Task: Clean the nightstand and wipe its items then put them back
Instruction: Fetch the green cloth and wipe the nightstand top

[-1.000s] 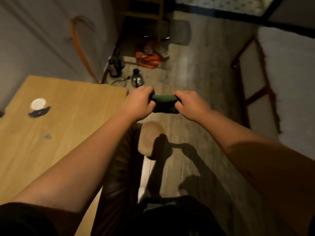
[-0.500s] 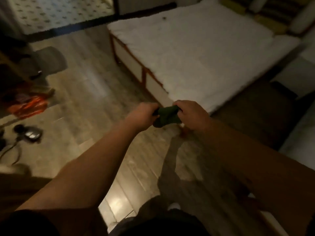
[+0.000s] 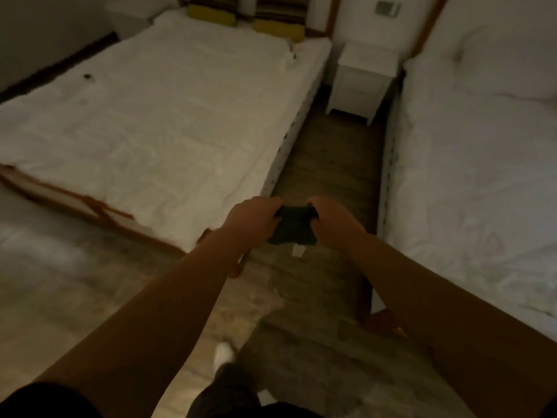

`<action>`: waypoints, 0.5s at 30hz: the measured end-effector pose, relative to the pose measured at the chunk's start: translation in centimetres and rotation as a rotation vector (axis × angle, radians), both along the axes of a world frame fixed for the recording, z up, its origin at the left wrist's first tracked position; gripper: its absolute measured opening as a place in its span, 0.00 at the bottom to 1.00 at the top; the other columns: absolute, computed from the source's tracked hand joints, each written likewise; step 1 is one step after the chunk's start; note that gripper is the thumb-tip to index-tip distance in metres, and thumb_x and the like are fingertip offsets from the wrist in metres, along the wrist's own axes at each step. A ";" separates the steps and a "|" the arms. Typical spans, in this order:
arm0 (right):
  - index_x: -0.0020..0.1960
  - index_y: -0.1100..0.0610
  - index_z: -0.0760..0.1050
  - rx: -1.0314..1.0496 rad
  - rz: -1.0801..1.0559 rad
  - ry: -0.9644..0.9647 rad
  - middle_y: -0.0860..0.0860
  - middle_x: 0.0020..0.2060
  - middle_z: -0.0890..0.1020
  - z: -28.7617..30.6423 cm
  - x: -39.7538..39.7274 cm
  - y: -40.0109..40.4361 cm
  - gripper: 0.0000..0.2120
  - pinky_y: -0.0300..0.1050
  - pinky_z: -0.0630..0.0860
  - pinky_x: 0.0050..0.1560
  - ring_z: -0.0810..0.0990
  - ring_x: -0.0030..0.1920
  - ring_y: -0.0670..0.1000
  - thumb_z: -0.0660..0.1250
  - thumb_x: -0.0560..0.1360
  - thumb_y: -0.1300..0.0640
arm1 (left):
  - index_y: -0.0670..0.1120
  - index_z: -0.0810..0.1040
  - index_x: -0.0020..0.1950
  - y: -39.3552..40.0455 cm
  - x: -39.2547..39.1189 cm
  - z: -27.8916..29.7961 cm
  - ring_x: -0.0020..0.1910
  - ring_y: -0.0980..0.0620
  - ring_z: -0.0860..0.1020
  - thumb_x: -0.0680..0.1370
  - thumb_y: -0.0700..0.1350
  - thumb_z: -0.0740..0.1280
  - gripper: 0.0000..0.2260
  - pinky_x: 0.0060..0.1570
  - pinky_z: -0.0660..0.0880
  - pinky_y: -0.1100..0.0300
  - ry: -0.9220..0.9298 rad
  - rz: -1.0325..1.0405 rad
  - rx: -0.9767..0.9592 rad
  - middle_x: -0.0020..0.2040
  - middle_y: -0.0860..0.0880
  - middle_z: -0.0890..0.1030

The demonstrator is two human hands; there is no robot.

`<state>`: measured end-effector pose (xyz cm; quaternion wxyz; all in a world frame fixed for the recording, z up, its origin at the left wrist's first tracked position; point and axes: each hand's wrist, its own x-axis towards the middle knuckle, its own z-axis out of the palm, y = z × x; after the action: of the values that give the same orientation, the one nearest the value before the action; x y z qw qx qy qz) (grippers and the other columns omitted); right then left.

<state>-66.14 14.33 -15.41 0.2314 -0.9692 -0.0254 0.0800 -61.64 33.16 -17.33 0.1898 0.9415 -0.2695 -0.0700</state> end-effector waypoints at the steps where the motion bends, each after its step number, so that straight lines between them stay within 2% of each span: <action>1: 0.61 0.56 0.72 0.004 0.022 0.017 0.55 0.56 0.77 -0.3 0.7 -0.7 0.12 0.45 0.70 0.58 0.75 0.56 0.53 0.63 0.78 0.55 | 0.55 0.71 0.44 -0.8 1.0 -0.3 0.36 0.57 0.72 0.78 0.50 0.61 0.03 0.37 0.66 0.61 -0.006 -0.022 -0.015 0.37 0.57 0.73; 3: 0.59 0.56 0.74 -0.019 0.039 0.066 0.55 0.54 0.78 -0.9 3.7 -2.9 0.14 0.43 0.69 0.55 0.76 0.55 0.53 0.68 0.75 0.53 | 0.53 0.72 0.46 -3.3 5.5 -1.2 0.35 0.57 0.70 0.78 0.49 0.61 0.02 0.37 0.64 0.62 -0.028 -0.093 -0.030 0.37 0.57 0.70; 5: 0.58 0.57 0.75 -0.057 0.036 0.112 0.55 0.53 0.79 -1.7 7.8 -5.3 0.13 0.46 0.72 0.56 0.77 0.54 0.54 0.68 0.75 0.55 | 0.54 0.72 0.47 -5.4 10.6 -2.0 0.34 0.59 0.68 0.78 0.49 0.61 0.02 0.34 0.62 0.64 -0.029 -0.155 0.008 0.36 0.58 0.69; 7: 0.55 0.54 0.75 -0.080 0.017 0.137 0.52 0.49 0.80 -2.1 11.5 -7.4 0.09 0.49 0.74 0.57 0.78 0.52 0.53 0.66 0.76 0.55 | 0.56 0.69 0.45 -6.9 15.3 -2.0 0.33 0.61 0.67 0.78 0.50 0.61 0.03 0.31 0.59 0.67 -0.028 -0.233 0.043 0.34 0.60 0.67; 9: 0.50 0.47 0.74 -0.085 -0.007 0.166 0.45 0.42 0.77 -2.3 15.3 -9.4 0.03 0.46 0.74 0.54 0.77 0.46 0.47 0.64 0.77 0.54 | 0.57 0.70 0.46 -8.3 20.1 -2.0 0.33 0.61 0.67 0.78 0.50 0.61 0.02 0.30 0.58 0.68 -0.024 -0.296 0.076 0.34 0.60 0.67; 12: 0.41 0.41 0.67 -0.110 -0.055 0.137 0.41 0.36 0.73 -1.8 21.2 -11.9 0.10 0.44 0.74 0.49 0.73 0.38 0.40 0.63 0.77 0.53 | 0.53 0.73 0.50 -10.9 26.8 -1.0 0.31 0.61 0.66 0.79 0.49 0.60 0.03 0.29 0.58 0.66 -0.061 -0.359 0.101 0.34 0.59 0.66; 15: 0.42 0.41 0.66 -0.105 -0.100 0.113 0.42 0.37 0.74 -1.1 26.4 -14.6 0.09 0.43 0.73 0.48 0.74 0.40 0.43 0.62 0.78 0.53 | 0.53 0.73 0.53 -13.9 32.7 0.2 0.33 0.58 0.68 0.80 0.50 0.59 0.05 0.30 0.61 0.62 -0.105 -0.401 0.113 0.37 0.57 0.69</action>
<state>-39.77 -0.31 -16.48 0.1851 -0.9740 0.0402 0.1244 -28.96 19.23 -17.16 0.1048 0.8805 -0.4567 -0.0721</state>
